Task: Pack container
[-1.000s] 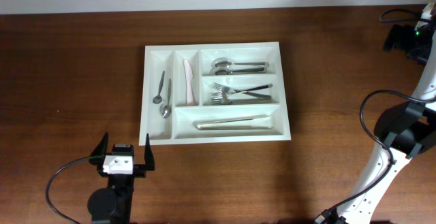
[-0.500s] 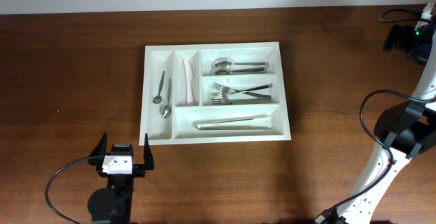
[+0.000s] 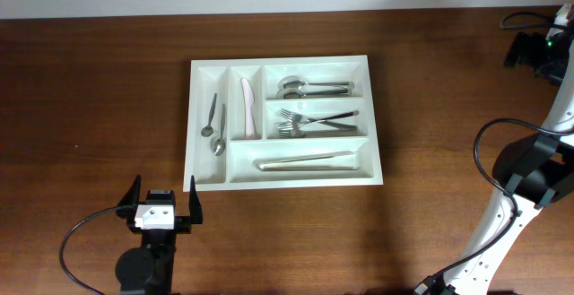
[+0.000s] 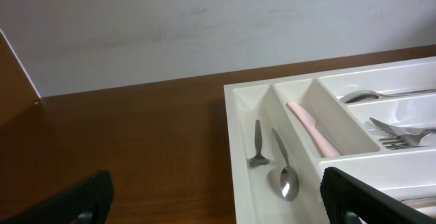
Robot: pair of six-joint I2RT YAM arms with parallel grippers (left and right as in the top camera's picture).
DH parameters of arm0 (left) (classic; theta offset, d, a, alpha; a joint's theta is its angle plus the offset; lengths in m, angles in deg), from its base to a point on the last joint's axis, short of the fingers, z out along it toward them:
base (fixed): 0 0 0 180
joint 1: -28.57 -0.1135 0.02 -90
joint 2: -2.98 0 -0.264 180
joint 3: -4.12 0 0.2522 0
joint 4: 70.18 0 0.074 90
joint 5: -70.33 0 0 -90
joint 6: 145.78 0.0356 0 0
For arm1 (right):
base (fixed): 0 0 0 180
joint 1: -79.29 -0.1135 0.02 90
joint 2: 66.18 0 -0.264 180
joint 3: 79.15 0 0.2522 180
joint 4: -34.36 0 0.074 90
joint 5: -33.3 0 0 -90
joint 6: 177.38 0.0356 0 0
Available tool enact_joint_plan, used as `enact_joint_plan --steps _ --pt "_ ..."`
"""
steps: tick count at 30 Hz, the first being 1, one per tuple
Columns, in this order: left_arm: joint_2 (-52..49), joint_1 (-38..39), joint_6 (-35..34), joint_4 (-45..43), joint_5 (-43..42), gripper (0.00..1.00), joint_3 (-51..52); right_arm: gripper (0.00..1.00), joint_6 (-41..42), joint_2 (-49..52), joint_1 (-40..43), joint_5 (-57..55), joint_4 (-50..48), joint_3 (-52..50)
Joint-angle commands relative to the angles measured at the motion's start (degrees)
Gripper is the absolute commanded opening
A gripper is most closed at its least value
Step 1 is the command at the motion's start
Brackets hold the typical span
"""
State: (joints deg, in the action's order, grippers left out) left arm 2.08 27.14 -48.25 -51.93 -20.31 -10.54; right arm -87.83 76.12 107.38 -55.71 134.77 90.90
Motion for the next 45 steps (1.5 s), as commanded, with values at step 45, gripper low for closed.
enact_joint_plan --steps 45 --pt "0.6 -0.2 0.8 0.1 0.6 0.99 0.4 0.99 -0.1 -27.8 -15.1 -6.4 -29.0 -17.7"
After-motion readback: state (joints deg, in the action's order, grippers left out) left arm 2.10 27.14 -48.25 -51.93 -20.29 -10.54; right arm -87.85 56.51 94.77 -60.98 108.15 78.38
